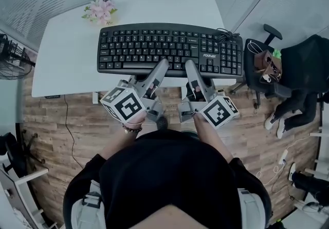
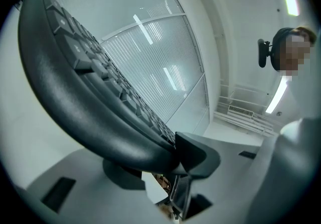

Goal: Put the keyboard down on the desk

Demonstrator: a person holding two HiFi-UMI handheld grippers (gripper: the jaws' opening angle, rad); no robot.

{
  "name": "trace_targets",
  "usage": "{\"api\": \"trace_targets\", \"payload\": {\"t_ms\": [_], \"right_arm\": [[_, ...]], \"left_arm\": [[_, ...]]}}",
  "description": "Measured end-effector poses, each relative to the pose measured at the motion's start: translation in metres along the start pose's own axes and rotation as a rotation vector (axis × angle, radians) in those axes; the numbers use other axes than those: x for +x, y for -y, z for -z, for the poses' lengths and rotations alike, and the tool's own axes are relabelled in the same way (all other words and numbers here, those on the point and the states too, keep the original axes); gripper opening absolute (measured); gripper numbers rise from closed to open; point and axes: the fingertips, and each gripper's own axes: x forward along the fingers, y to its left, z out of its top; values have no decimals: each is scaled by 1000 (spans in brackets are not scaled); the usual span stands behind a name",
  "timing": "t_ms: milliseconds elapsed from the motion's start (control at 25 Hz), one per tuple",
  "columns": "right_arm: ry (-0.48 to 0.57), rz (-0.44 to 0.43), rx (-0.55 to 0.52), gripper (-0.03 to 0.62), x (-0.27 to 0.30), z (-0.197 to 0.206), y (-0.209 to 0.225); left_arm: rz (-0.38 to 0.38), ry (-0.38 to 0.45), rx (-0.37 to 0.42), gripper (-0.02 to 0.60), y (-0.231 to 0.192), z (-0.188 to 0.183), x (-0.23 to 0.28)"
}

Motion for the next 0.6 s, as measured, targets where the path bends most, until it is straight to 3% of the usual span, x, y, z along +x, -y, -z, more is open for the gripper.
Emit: {"api": "trace_targets", "payload": {"t_ms": [360,600], "right_arm": [[-28,4,1,179,3,-20,34],[-55,-25,-6,179,6,-26,28]], "left_arm": [[-27,0,-15,176,-2,18,34],[-45,40,-19,176,3,13,33]]}}
